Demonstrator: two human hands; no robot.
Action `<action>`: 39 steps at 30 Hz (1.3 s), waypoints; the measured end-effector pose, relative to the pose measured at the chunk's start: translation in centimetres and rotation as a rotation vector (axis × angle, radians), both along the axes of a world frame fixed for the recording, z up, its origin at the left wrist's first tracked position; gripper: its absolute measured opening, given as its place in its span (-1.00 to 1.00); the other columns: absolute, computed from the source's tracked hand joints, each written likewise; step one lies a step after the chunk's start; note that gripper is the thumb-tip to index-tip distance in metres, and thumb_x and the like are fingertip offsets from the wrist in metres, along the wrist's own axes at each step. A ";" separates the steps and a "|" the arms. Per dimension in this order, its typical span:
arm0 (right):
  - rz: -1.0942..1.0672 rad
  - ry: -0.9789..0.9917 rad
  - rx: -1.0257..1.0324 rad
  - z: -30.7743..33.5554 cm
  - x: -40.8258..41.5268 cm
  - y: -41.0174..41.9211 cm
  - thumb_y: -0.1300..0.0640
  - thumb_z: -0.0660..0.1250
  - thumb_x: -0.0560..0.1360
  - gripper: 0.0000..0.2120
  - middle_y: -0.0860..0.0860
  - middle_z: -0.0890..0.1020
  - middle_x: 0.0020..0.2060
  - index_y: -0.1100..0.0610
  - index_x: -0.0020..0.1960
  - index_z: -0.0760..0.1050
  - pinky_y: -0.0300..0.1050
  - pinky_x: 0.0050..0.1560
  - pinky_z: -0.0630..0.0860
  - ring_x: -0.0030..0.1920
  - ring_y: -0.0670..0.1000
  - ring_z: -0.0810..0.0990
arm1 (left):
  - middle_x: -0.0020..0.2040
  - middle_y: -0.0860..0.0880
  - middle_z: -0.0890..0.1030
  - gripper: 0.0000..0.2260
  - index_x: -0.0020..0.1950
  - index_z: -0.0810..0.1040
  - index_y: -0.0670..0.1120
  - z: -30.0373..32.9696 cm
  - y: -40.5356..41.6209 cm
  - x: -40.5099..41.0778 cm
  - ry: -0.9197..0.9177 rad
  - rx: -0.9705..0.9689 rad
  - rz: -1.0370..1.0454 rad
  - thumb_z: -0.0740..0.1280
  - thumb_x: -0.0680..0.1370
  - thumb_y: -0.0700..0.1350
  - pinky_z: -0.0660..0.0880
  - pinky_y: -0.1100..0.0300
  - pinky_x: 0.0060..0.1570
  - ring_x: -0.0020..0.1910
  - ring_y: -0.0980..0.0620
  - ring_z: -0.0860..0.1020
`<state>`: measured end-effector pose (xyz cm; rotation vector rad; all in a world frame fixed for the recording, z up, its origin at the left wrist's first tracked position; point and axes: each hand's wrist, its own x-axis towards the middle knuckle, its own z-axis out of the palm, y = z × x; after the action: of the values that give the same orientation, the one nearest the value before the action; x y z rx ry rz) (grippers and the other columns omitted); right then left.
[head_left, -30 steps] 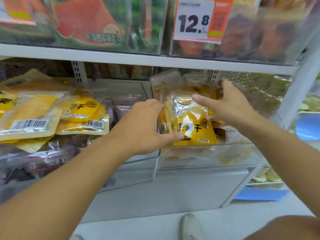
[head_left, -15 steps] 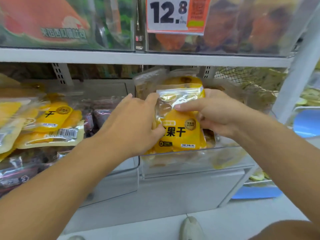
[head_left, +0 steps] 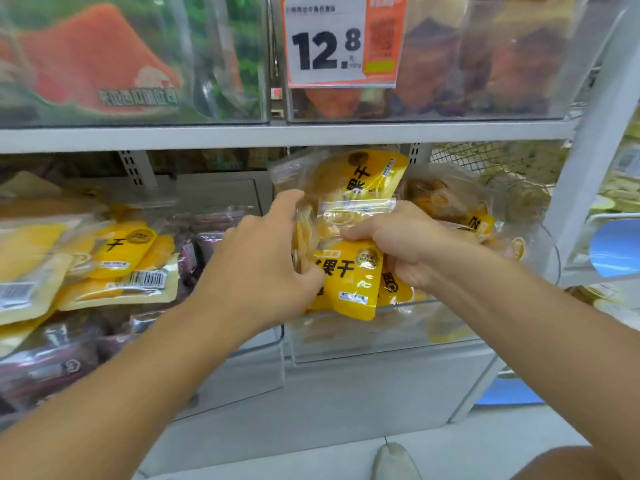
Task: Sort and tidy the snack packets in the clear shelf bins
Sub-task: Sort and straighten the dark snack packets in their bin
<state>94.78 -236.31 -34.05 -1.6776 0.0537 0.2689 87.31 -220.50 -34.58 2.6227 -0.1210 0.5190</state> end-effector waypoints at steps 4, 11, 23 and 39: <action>-0.065 0.025 0.043 0.5 -0.2 -0.6 0.42 0.43 0.44 -0.73 0.24 0.71 -0.07 0.29 0.12 0.58 0.31 -0.04 0.64 -0.08 0.25 0.72 | -0.11 -0.10 0.59 -0.42 0.48 0.21 0.09 -0.6 -1.7 0.2 -0.093 0.129 0.080 0.32 0.51 -0.15 0.49 -0.03 -0.11 -0.09 -0.26 0.54; -0.077 0.100 0.082 2.5 -0.7 -3.2 0.38 0.33 0.53 -0.73 0.28 0.69 0.01 0.33 0.22 0.52 0.14 -0.23 0.68 -0.08 0.21 0.72 | -0.25 0.12 0.67 -0.59 0.27 0.53 0.10 -0.1 0.0 0.2 -0.295 -0.336 0.011 0.37 0.51 -0.29 0.62 0.06 -0.07 -0.28 0.14 0.64; 0.041 0.169 -0.079 3.8 -1.9 -4.6 0.36 0.28 0.56 -0.72 0.31 0.67 0.04 0.37 0.26 0.51 -0.09 -0.58 0.55 -0.38 0.13 0.70 | -0.38 0.05 0.67 -0.78 -0.04 0.61 0.04 0.8 2.9 -0.5 -0.351 -0.847 0.123 0.48 0.49 -0.28 0.43 0.26 -0.38 -0.43 0.14 0.55; -0.066 0.184 -0.102 3.7 -3.9 -7.8 0.32 0.29 0.55 -0.72 0.30 0.69 0.02 0.37 0.24 0.52 0.14 -0.22 0.65 -0.12 0.17 0.72 | 0.03 0.01 0.51 -0.33 0.28 0.28 0.09 0.2 0.2 -0.4 0.035 -0.577 0.168 0.60 0.34 -0.15 0.54 0.11 -0.27 -0.10 0.05 0.54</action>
<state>90.91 -244.12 -30.39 -1.7450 0.2638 0.3755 86.95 -220.29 -34.38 2.0823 0.2303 0.4772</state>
